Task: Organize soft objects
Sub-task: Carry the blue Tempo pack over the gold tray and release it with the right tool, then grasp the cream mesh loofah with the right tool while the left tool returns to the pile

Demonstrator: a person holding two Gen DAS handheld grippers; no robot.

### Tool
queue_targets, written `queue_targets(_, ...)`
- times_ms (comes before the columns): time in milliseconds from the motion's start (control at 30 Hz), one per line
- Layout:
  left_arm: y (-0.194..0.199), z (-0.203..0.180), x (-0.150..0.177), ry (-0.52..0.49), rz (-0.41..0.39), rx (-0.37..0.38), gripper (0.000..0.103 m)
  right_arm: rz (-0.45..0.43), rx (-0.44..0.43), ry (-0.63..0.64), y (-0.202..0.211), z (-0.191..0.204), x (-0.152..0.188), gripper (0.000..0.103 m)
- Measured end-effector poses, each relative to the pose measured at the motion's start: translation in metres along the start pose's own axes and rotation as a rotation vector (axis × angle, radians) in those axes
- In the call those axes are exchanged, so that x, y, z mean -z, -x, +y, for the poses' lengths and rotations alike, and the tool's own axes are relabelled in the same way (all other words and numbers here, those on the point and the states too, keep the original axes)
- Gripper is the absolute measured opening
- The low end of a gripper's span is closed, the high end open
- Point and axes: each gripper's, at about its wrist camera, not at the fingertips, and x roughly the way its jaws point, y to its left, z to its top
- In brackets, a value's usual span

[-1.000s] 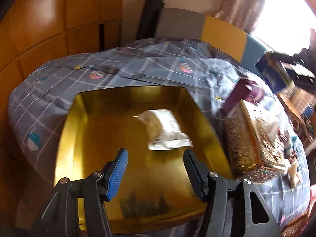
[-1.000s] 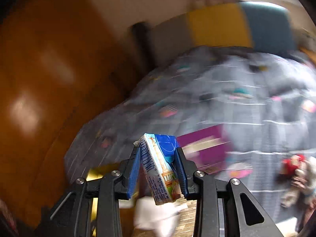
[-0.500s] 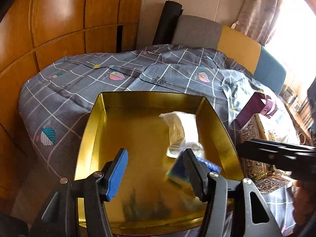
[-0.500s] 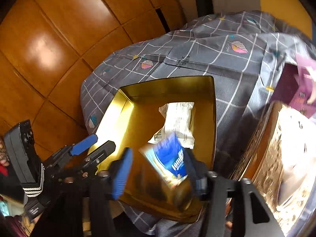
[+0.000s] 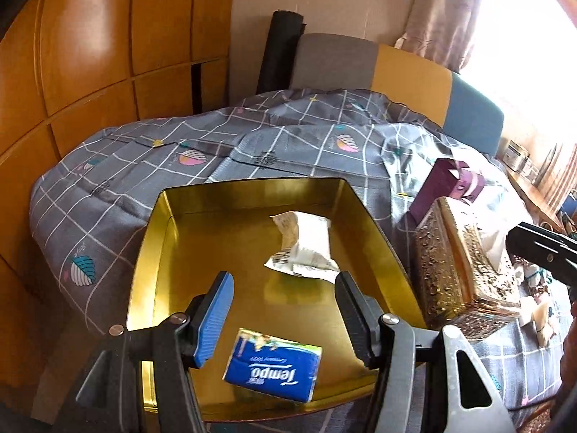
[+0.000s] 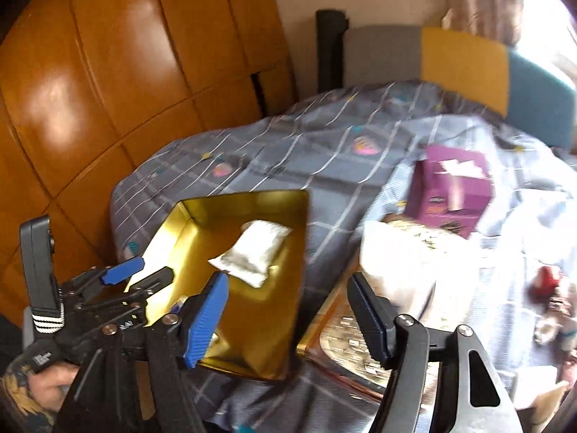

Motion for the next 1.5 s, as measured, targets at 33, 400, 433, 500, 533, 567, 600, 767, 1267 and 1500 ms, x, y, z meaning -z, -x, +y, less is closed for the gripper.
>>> queue_targets(33,0.001,-0.001,0.000,-0.002,0.000,0.008,0.059,-0.012,0.021,0.000,0.005,-0.005,0.001,0.072)
queue_targets(400,0.016,-0.027,-0.001,-0.076,-0.034,0.030,0.059,-0.070,0.220,-0.143,0.057,-0.090,0.028,0.081)
queue_targets(433,0.017,-0.029,-0.001,-0.083,-0.035,0.032,0.059,-0.071,0.235,-0.161,0.060,-0.098,0.030,0.081)
queue_targets(500,0.018,-0.034,0.000,-0.096,-0.037,0.035,0.059,-0.071,0.275,-0.190,0.067,-0.115,0.036,0.082)
queue_targets(533,0.018,-0.036,0.000,-0.103,-0.038,0.036,0.059,-0.071,0.293,-0.204,0.071,-0.123,0.038,0.082)
queue_targets(567,0.019,-0.038,0.000,-0.110,-0.039,0.038,0.059,-0.072,0.309,-0.218,0.075,-0.132,0.041,0.082)
queue_targets(600,0.019,-0.041,0.000,-0.118,-0.040,0.043,0.059,-0.073,0.324,-0.230,0.078,-0.139,0.044,0.082)
queue_targets(767,0.025,-0.053,0.000,-0.154,-0.050,0.064,0.059,-0.085,0.407,-0.308,0.100,-0.178,0.059,0.083)
queue_targets(1267,0.049,-0.123,-0.005,-0.355,-0.105,0.219,0.059,-0.110,0.551,-0.551,0.143,-0.264,0.097,0.085)
queue_targets(1500,0.061,-0.171,-0.004,-0.469,-0.115,0.321,0.059,-0.144,0.650,-0.698,0.160,-0.321,0.117,0.085)
